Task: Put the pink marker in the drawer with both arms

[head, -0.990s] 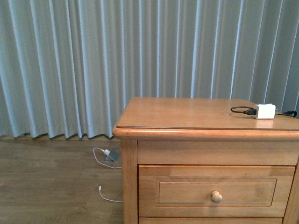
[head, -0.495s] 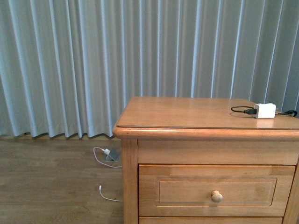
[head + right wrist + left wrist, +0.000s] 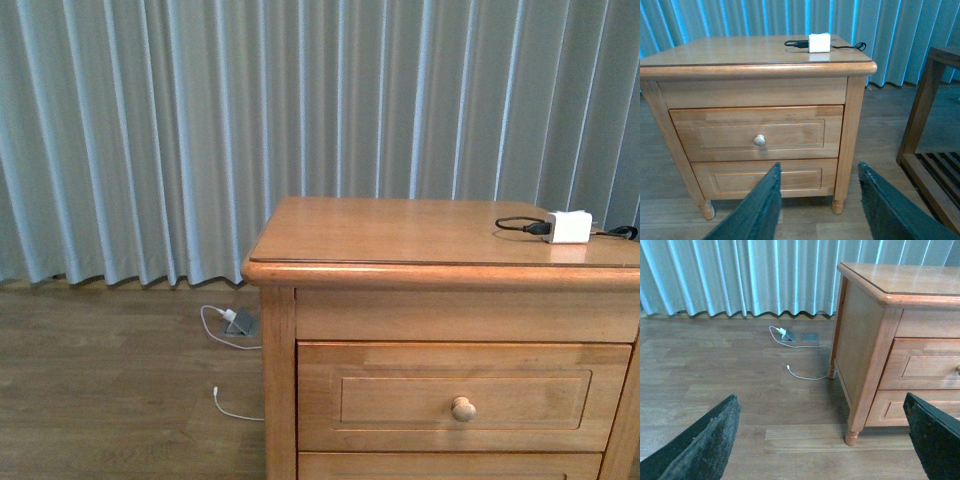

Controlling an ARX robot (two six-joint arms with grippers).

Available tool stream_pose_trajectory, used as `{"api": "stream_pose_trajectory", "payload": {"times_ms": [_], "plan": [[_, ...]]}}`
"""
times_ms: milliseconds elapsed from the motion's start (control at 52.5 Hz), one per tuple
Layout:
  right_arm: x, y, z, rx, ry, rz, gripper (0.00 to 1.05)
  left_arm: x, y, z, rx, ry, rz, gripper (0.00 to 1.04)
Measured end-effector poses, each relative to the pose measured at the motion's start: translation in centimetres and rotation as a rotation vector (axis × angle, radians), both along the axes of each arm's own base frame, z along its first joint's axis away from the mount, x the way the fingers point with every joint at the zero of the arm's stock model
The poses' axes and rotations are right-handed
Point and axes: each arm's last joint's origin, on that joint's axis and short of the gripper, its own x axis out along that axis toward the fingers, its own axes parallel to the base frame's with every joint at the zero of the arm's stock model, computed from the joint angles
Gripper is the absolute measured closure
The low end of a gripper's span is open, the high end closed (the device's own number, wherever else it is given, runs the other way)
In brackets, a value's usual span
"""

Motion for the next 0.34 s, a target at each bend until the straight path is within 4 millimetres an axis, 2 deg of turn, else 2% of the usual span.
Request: {"api": "stream_pose_trajectory", "payload": {"times_ms": [229, 248, 343], "plan": [[0.00, 0.00, 0.00, 0.000, 0.000, 0.000, 0.08, 0.00, 0.00, 0.00, 0.000, 0.000, 0.000, 0.06], [0.00, 0.00, 0.00, 0.001, 0.000, 0.000, 0.06, 0.00, 0.00, 0.00, 0.000, 0.000, 0.000, 0.06], [0.00, 0.00, 0.00, 0.000, 0.000, 0.000, 0.09, 0.00, 0.00, 0.00, 0.000, 0.000, 0.000, 0.06]]}}
